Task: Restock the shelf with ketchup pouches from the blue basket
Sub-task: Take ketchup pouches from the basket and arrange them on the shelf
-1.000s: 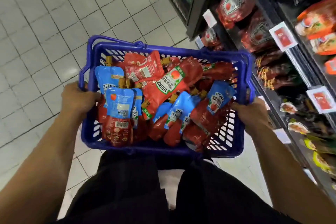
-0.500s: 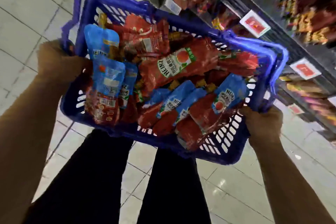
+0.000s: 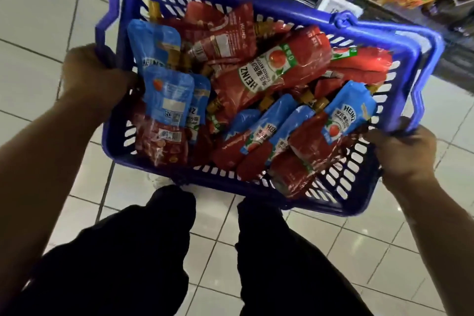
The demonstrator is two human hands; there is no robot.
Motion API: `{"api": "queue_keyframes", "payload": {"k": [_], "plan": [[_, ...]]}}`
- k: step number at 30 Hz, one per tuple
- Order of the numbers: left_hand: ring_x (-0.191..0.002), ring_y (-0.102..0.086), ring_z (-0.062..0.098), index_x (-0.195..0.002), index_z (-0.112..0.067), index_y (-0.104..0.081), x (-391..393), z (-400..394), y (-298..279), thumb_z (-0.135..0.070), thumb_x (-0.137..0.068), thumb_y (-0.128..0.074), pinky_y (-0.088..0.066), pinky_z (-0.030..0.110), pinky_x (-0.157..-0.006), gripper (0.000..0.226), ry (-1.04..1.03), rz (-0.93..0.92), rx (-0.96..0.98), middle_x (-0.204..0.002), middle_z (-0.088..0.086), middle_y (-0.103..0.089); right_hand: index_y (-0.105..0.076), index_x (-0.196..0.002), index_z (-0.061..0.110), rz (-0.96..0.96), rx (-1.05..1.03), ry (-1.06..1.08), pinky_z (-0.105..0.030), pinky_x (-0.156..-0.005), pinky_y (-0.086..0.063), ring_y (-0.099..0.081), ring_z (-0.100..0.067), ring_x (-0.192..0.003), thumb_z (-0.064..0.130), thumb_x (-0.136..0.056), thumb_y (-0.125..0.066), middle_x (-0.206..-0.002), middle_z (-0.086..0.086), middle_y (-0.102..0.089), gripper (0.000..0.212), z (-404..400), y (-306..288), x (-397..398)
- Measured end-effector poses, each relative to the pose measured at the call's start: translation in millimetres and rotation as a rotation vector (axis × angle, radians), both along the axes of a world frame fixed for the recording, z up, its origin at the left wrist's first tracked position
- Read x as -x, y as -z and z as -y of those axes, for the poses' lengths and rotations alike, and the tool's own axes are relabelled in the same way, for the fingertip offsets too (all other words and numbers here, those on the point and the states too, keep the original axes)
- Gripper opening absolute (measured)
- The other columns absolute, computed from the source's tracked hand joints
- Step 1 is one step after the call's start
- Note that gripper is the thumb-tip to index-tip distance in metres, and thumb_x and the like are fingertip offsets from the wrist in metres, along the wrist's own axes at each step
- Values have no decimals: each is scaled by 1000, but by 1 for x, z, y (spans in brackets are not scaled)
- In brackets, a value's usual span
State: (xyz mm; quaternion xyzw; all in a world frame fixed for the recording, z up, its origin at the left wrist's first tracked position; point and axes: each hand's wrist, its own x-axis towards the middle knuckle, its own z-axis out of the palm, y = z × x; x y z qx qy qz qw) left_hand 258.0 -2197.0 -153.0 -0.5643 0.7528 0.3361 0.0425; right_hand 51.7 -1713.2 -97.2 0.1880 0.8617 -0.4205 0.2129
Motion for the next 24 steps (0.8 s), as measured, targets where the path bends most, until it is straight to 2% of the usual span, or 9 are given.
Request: {"api": "queue_keyframes", "payload": {"k": [3, 5, 9, 11, 15, 17, 20, 22, 24], "plan": [[-53, -62, 8, -68, -30, -63, 21, -25, -14, -30, -40, -83, -57, 29, -49, 35, -46, -7, -100, -60, -12, -65, -67, -71, 19, 32, -18, 34, -38, -58, -50, -57, -19, -62, 10, -60, -77, -73, -6, -62, 18, 2, 25, 2], [-56, -58, 11, -65, -25, -58, 28, -29, -12, -21, -42, -80, -53, 28, -52, 32, -72, -7, -112, -63, -11, -61, -66, -70, 21, 48, -40, 53, -40, -60, -51, -58, -20, -64, 11, -60, -79, -75, -6, -64, 19, 0, 35, 3], [-56, -58, 12, -66, -24, -56, 32, -27, -18, -15, -51, -79, -50, 28, -52, 28, -32, 28, -190, -65, -7, -61, -68, -69, 21, 63, -90, 19, -28, -49, -50, -58, -8, -51, 26, -58, -84, -61, 9, -66, 20, -4, 33, 2], [-59, -59, 12, -73, -26, -59, 35, -29, -29, -18, -57, -79, -48, 27, -52, 27, 3, 93, -219, -70, -5, -63, -69, -70, 19, 132, -137, -28, -28, -48, -52, -60, -8, -51, 40, -55, -83, -60, 8, -67, 30, -3, 24, 5], [-87, -66, 29, -101, -14, -66, 41, -26, -60, -11, -61, -75, -53, 37, -72, 41, 36, 207, -269, -103, 15, -71, -66, -86, 16, 298, -238, -102, -48, -70, -58, -67, -30, -74, 54, -46, -75, -85, -9, -72, 56, 4, -2, 11], [-97, -65, 30, -114, -17, -61, 41, -28, -81, -17, -59, -70, -51, 36, -76, 55, -10, 223, -262, -117, 15, -68, -59, -102, 20, 278, -319, -49, -42, -75, -53, -63, -26, -85, 53, -47, -73, -101, -9, -65, 65, 9, -20, 7], [-106, -62, 27, -133, -18, -47, 35, -46, -112, -32, -55, -77, -55, 41, -89, 85, -5, 244, -171, -128, 11, -60, -49, -128, 18, 154, -457, 40, -40, -91, -53, -63, -29, -107, 53, -66, -72, -125, -10, -59, 75, 24, -49, -11], [-110, -62, 30, -131, -16, -48, 29, -69, -124, -40, -60, -81, -55, 41, -81, 82, 99, 244, -107, -124, 8, -61, -51, -116, 24, 139, -404, 28, -41, -84, -55, -66, -29, -99, 54, -72, -68, -112, -5, -66, 57, 41, -64, -31], [-108, -62, 29, -128, -17, -48, 24, -96, -125, -41, -65, -84, -50, 34, -70, 76, 202, 247, -132, -119, 6, -62, -53, -105, 28, 202, -310, -23, -32, -69, -50, -66, -19, -84, 57, -74, -69, -94, 7, -68, 45, 60, -70, -51]]}}
